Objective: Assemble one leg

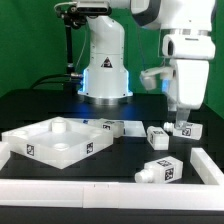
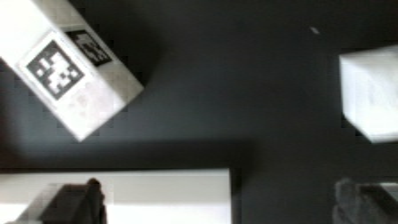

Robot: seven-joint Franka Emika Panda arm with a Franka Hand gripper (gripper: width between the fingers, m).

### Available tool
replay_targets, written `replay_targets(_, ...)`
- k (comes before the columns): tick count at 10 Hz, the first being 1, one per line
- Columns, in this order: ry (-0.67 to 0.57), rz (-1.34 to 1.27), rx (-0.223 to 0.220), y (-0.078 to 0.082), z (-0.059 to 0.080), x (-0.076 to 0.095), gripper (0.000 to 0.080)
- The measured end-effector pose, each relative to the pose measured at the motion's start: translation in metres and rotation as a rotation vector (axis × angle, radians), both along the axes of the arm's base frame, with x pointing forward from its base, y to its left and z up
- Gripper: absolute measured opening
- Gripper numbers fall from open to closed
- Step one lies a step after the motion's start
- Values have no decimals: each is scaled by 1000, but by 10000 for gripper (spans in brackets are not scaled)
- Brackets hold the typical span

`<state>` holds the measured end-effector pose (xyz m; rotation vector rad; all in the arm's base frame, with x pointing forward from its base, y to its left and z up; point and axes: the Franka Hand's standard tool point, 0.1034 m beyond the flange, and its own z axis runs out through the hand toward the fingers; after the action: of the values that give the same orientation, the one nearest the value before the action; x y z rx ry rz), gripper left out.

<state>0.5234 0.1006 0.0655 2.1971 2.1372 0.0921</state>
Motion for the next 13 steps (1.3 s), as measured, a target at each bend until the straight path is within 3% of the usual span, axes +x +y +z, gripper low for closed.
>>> replay_targets(1, -1, 42, 1, -5, -11, 17, 649)
replay_targets(4, 24, 92, -24, -9, -9, 59, 649)
replay_targets(8, 23, 105, -24, -11, -12, 59, 649)
replay_targets(13, 66, 117, -17, -35, -50, 60, 649)
